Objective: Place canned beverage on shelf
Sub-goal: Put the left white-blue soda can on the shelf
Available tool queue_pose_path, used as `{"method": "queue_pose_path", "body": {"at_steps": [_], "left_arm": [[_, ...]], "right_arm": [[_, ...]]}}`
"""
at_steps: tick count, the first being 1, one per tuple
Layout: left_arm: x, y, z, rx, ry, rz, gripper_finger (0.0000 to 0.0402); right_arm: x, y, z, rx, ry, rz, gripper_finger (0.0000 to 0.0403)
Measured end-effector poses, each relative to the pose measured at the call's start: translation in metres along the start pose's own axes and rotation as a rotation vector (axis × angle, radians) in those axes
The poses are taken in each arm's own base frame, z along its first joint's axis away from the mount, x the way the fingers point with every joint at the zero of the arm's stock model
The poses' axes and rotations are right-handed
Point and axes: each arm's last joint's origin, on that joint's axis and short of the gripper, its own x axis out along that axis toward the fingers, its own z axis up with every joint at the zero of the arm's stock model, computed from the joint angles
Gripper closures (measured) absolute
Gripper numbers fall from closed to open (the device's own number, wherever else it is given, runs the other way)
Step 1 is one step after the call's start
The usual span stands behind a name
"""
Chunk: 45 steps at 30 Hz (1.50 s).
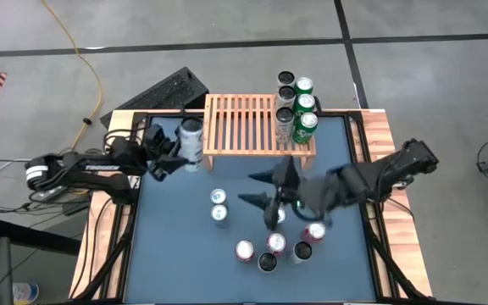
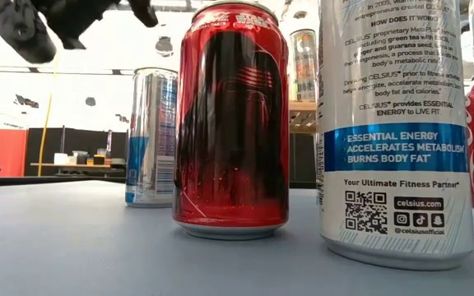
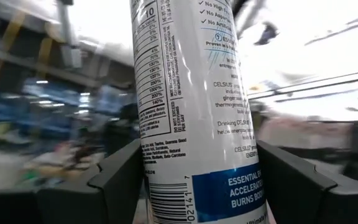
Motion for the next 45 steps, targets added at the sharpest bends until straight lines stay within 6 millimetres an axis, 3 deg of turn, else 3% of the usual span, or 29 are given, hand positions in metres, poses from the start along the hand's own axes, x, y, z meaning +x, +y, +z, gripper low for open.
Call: {"method": "queue_pose_path", "body": {"at_steps": [9, 14, 20, 32, 39, 45], "left_arm": [[0.037, -0.030, 0.018, -0.087, -0.056, -0.219, 0.0138], [0.045, -0.035, 0.012, -0.125, -0.007, -0.264, 0.0138], [0.050, -0.033, 0.001, -0.194, 0.030, -0.269, 0.0138], [0.061, -0.031, -0.007, -0.317, 0.087, -0.307, 0.0138], [0.064, -0.030, -0.023, -0.543, 0.267, -0.271, 0.0138], [0.062, -0.025, -0.038, -0.656, 0.404, -0.197, 0.0138]], "right_arm": [[0.028, -0.022, 0.031, -0.102, -0.179, 0.199, 0.0128], [0.038, -0.023, 0.038, -0.186, -0.255, 0.198, 0.0079], [0.041, -0.024, 0.050, -0.164, -0.268, 0.274, 0.0026], [0.060, -0.037, 0.048, -0.192, -0.193, 0.276, 0.0023], [0.045, -0.042, 0.040, -0.333, 0.006, 0.248, 0.0023], [0.014, -0.035, 0.053, -0.409, 0.129, 0.269, 0.0023]]}}
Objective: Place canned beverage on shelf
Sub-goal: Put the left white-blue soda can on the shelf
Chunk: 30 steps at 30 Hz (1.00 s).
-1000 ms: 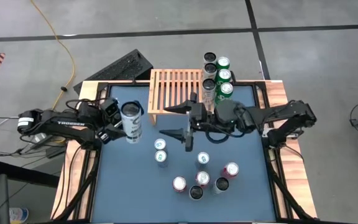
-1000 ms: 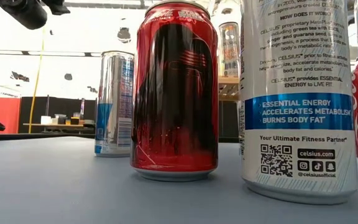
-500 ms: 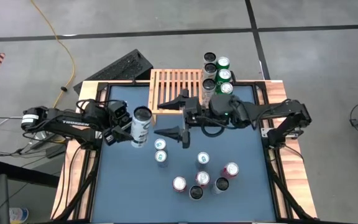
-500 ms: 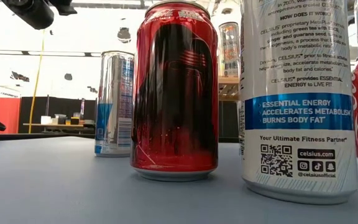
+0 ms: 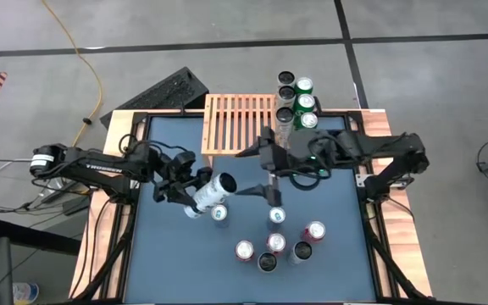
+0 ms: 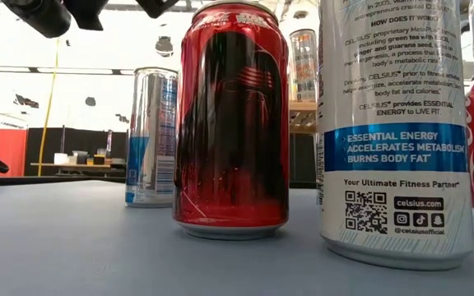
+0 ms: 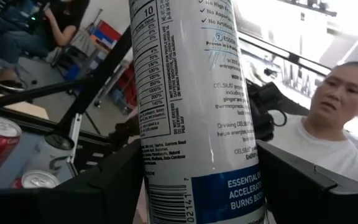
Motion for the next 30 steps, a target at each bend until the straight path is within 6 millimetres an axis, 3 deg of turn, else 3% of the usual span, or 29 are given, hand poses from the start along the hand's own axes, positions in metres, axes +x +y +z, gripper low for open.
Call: {"method": "queue_pose_path", "body": {"at_steps": [5, 11, 22, 30], "left_arm": [[0.000, 0.000, 0.000, -0.004, -0.003, 0.003, 0.0138], [0.001, 0.005, -0.005, -0.064, 0.027, 0.050, 0.0138], [0.002, 0.006, -0.007, -0.080, 0.036, 0.057, 0.0138], [0.004, 0.004, -0.009, -0.104, 0.048, 0.045, 0.0138]], "right_arm": [[-0.006, 0.009, 0.002, -0.019, 0.020, 0.030, 0.0024], [-0.001, 0.004, 0.003, 0.006, -0.001, 0.101, 0.0024], [0.038, 0.004, -0.011, -0.017, 0.040, 0.188, 0.0024], [0.045, 0.005, -0.015, -0.014, 0.060, 0.234, 0.0024]]}}
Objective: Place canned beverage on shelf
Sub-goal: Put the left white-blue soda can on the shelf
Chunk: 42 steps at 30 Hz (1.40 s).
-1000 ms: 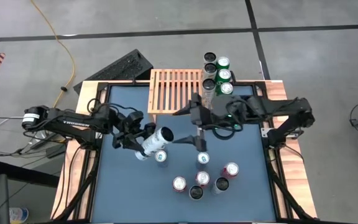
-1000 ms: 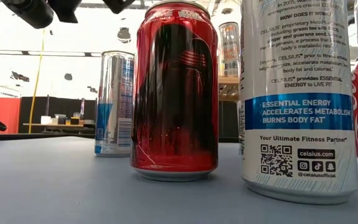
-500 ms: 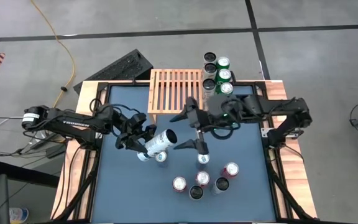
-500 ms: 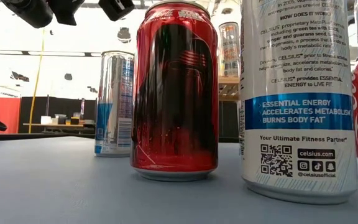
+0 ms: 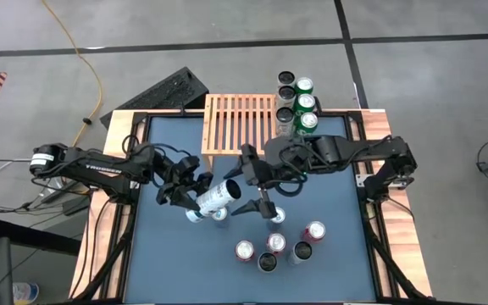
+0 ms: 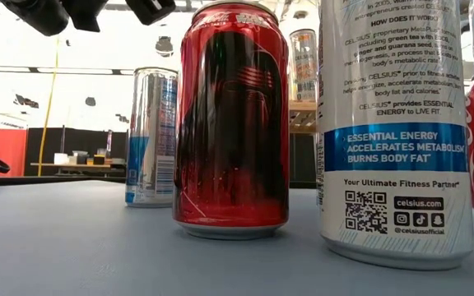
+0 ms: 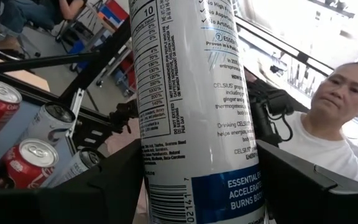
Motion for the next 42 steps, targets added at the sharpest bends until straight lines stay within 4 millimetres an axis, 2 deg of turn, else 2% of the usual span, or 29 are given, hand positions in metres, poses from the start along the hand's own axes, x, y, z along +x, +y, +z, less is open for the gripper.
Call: {"method": "queue_pose_path", "body": {"at_steps": [4, 9, 15, 22, 29, 42], "left_arm": [[0.000, 0.000, 0.000, -0.001, 0.000, 0.000, 0.0138], [0.000, 0.000, 0.000, -0.003, -0.005, 0.006, 0.0138], [0.000, 0.000, 0.000, -0.006, -0.007, 0.008, 0.0138], [0.000, 0.001, 0.000, -0.011, -0.004, 0.011, 0.0138], [0.000, 0.000, 0.001, -0.019, -0.013, 0.011, 0.0138], [0.002, -0.002, 0.007, -0.033, -0.101, 0.033, 0.0110]], "right_arm": [[0.000, -0.001, 0.000, 0.008, -0.003, 0.012, 0.0044], [0.000, -0.001, -0.001, -0.013, 0.004, 0.011, 0.0106], [0.000, -0.004, -0.001, -0.030, 0.007, 0.002, 0.0156], [0.003, -0.007, -0.004, -0.054, 0.028, -0.002, 0.0262], [0.002, -0.007, -0.003, -0.063, 0.023, -0.004, 0.0264], [-0.027, -0.015, 0.018, -0.073, 0.000, -0.082, 0.0264]]}}
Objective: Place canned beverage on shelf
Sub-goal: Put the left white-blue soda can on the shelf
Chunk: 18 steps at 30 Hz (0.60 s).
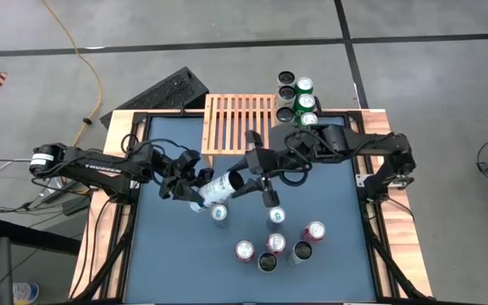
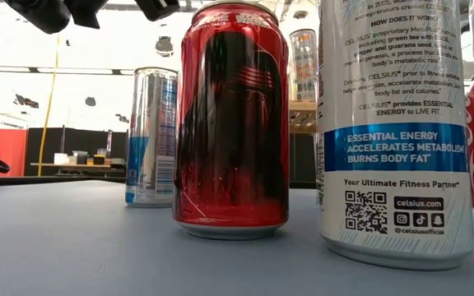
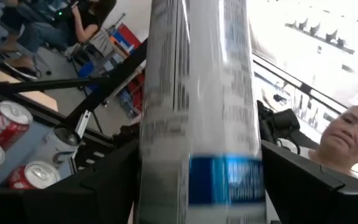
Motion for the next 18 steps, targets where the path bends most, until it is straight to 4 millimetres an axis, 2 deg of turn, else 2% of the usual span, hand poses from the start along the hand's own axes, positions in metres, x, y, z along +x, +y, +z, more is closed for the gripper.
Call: {"method": "queue_pose_path", "body": {"at_steps": [8, 18], "left_arm": [[0.000, -0.006, 0.005, 0.029, -0.089, -0.035, 0.0109], [-0.001, -0.009, 0.003, 0.020, -0.002, -0.093, 0.0109]], "right_arm": [[-0.018, -0.007, 0.011, 0.006, -0.021, -0.022, 0.0264], [-0.038, -0.020, 0.024, 0.015, -0.078, -0.068, 0.0264]]}}
